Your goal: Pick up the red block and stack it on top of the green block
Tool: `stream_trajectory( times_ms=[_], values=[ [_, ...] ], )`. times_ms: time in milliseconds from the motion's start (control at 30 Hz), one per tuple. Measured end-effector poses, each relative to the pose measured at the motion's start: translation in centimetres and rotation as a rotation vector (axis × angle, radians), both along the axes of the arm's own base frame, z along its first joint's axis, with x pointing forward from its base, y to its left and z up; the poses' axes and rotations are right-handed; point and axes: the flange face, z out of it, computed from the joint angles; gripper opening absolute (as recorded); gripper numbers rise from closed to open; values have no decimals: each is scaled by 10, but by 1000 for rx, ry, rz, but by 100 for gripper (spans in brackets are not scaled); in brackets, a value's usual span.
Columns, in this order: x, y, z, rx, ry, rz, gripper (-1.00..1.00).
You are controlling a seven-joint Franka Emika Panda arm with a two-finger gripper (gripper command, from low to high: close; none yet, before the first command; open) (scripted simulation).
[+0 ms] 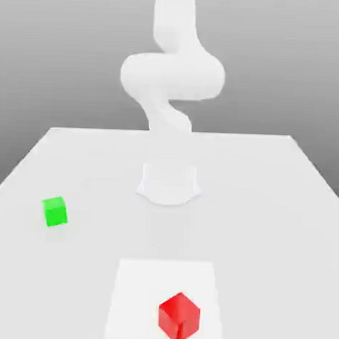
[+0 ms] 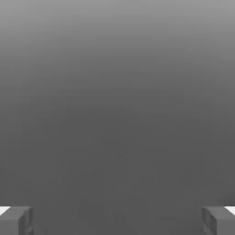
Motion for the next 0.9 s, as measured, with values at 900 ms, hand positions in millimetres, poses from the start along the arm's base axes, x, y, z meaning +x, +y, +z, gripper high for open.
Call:
stream_trajectory(
  times_ms=[900],
  values=[
    [90,27,-486,-275,681,620,0]
  ],
)
